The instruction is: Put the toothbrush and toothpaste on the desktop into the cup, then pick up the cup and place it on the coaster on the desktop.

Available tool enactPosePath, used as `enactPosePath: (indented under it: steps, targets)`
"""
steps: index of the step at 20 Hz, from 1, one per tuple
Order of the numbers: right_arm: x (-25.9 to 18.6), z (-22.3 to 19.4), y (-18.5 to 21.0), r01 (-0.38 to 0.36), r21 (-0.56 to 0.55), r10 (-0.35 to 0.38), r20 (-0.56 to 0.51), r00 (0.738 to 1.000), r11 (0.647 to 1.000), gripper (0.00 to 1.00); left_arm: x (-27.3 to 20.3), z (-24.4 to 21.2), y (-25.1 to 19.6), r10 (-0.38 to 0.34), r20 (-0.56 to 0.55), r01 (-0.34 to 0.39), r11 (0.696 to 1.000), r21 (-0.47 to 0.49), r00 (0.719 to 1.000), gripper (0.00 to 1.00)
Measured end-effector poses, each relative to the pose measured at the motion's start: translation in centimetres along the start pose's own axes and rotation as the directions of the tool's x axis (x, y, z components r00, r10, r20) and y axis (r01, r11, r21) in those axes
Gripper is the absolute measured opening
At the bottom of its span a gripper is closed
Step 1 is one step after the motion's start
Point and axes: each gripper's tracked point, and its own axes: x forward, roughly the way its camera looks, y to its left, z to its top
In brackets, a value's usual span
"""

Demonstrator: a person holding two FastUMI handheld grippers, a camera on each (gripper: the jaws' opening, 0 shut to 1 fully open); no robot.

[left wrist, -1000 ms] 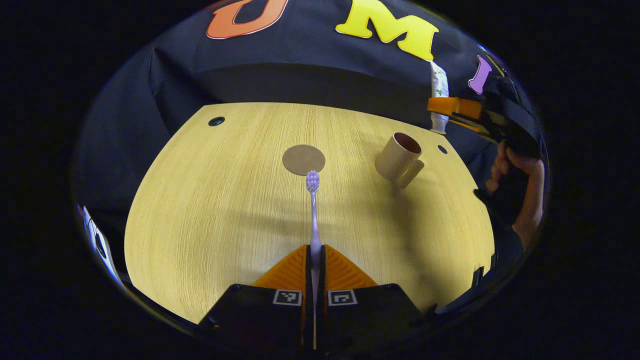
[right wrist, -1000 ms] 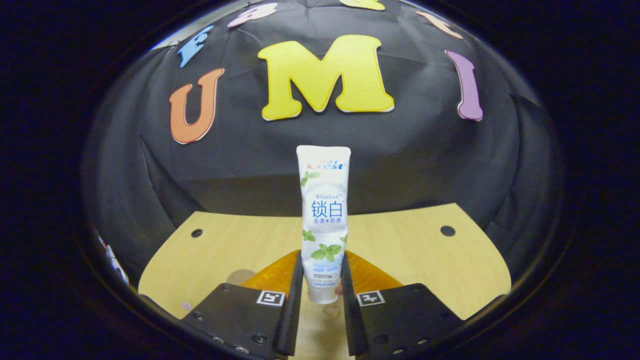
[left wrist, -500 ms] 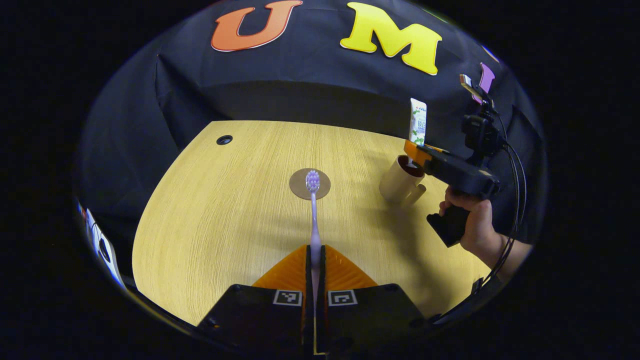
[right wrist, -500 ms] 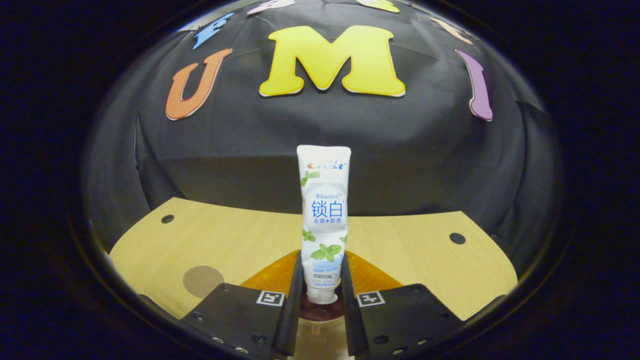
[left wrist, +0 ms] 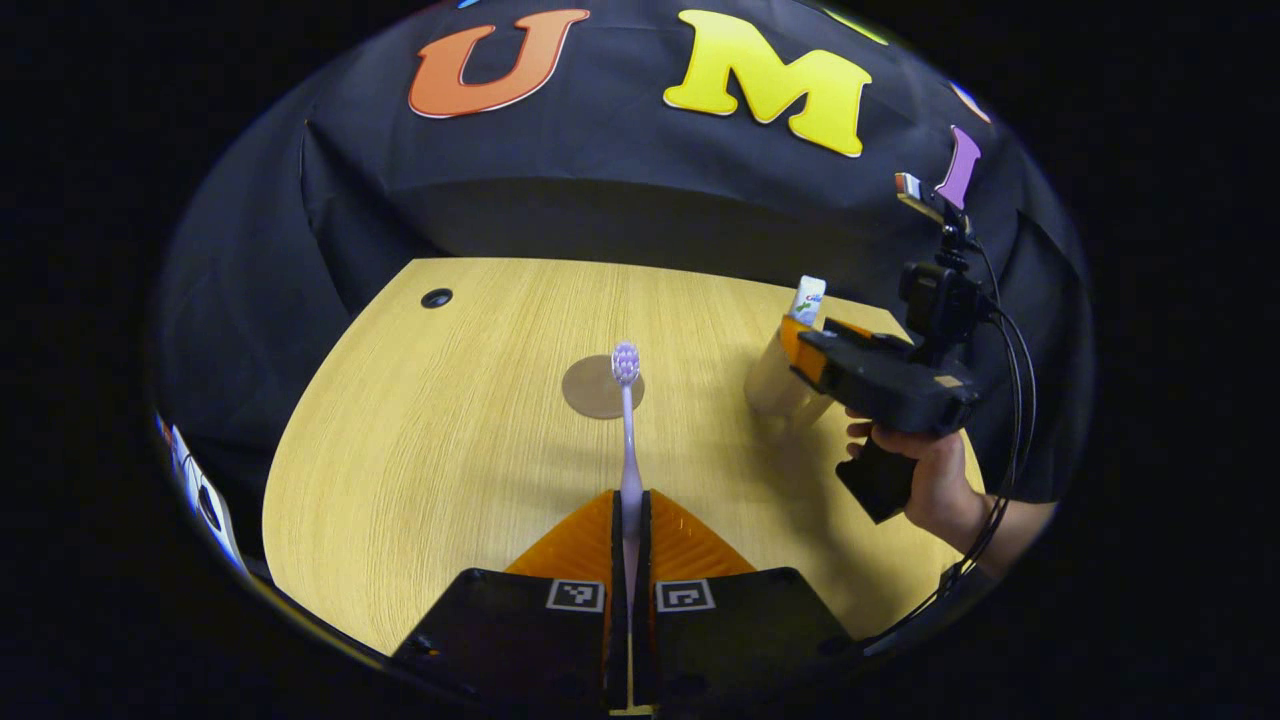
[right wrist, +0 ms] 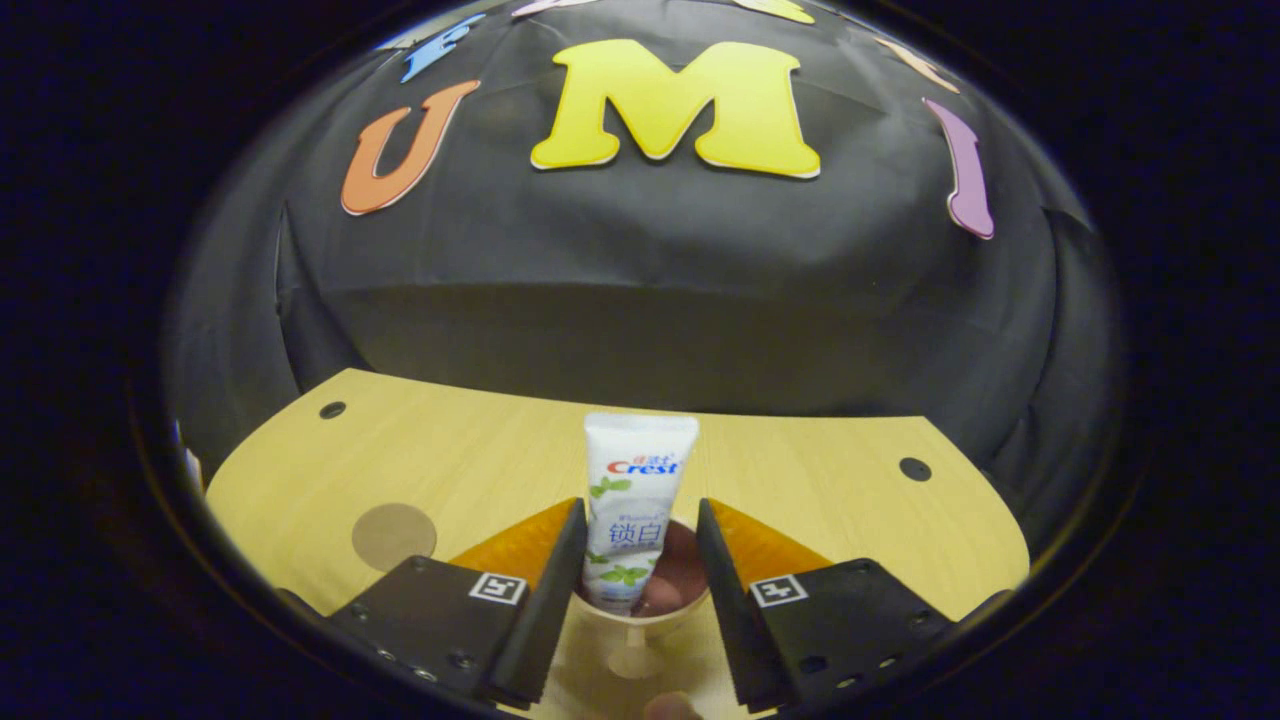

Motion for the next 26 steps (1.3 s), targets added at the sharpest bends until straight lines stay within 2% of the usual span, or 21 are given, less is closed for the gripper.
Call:
enactPosePath:
  steps: [3, 6, 10, 14, 17, 20, 26]
  targets:
    - [-1.6, 0.6, -0.7, -0.012, 0.041, 0.012, -0.002, 1.000, 0.999, 0.81, 1.7, 2.5, -1.9, -0.037, 0.063, 0.036, 0.999, 0.017, 0.997, 0.05]
    - [-4.7, 2.0, -2.0, -0.020, 0.063, 0.018, 0.021, 1.000, 0.998, 0.83, 2.6, 5.6, -4.8, -0.095, 0.168, 0.082, 0.993, 0.081, 0.981, 0.05]
    - [-9.1, 2.3, -5.4, -0.012, 0.071, 0.009, 0.042, 0.999, 0.997, 0.84, 4.1, 10.9, -10.5, -0.179, 0.312, 0.129, 0.977, 0.172, 0.933, 0.05]
    - [-11.5, 0.6, -10.0, 0.056, 0.109, -0.058, 0.018, 0.998, 0.992, 0.84, 7.0, 14.3, -14.8, -0.242, 0.419, 0.160, 0.962, 0.220, 0.875, 0.05]
    - [-12.1, -1.7, -13.3, 0.107, 0.119, -0.105, -0.025, 0.994, 0.987, 0.84, 8.9, 16.3, -17.1, -0.245, 0.474, 0.143, 0.960, 0.241, 0.846, 0.05]
    - [-12.5, -3.7, -15.8, 0.145, 0.134, -0.137, -0.065, 0.988, 0.980, 0.85, 10.8, 17.2, -18.1, -0.228, 0.519, 0.129, 0.967, 0.220, 0.824, 0.05]
    - [-12.9, -6.3, -17.8, 0.157, 0.094, -0.146, -0.113, 0.983, 0.983, 0.85, 14.1, 16.9, -17.6, -0.166, 0.583, 0.066, 0.980, 0.188, 0.796, 0.05]
